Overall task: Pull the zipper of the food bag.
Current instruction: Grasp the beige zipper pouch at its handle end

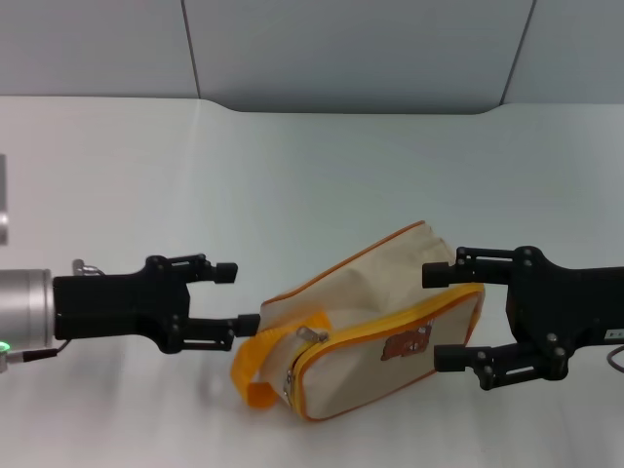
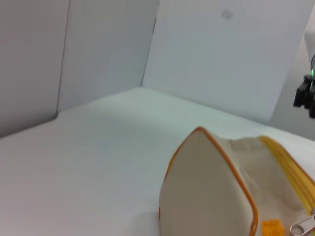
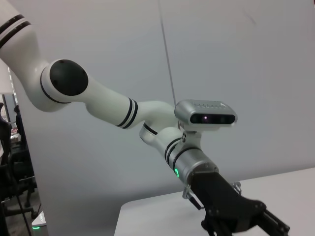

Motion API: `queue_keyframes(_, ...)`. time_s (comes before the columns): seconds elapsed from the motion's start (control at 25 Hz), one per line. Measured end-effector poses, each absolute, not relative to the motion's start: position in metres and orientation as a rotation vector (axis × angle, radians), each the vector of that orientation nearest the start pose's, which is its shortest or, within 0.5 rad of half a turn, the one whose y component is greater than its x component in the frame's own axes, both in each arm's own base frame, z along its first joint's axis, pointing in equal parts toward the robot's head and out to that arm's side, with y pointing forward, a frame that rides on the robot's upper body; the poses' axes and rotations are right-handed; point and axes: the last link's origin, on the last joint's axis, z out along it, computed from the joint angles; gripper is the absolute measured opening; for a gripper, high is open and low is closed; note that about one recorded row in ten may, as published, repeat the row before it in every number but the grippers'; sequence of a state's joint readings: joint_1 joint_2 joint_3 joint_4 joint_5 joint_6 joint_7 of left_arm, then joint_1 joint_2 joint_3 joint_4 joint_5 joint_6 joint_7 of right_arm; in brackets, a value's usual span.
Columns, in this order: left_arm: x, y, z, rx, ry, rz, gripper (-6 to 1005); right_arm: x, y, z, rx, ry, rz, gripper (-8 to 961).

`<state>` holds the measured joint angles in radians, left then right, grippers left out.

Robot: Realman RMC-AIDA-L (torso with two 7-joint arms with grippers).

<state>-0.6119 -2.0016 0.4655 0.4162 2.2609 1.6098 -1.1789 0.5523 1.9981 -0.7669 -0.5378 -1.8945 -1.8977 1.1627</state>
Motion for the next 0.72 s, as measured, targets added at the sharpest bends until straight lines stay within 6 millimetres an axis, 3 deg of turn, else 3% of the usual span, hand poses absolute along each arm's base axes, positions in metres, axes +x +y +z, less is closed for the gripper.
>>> queue_keyframes(0.16,-0.280,0.316,-0.006,-2.869,-0.569,-0.652,819,0.242,0.294,0.016,-2.958,0.250,1.005,837)
queue_keyframes(0.4,-0.279,0.287,0.014,-2.959,-0.563,-0.831,803,0.245,0.297,0.018,-2.942,0.259,0.979,836)
queue_keyframes(0.44,-0.279,0.272,0.016,-3.000,-0.576,-0.894,800,0.245,0.297,0.018,-2.940,0.260,0.975,836)
queue_keyframes(0.72,-0.282,0.263,0.003,-3.001,-0.635,-0.899,770,0.246,0.299,0.018,-2.933,0.264,0.964,835)
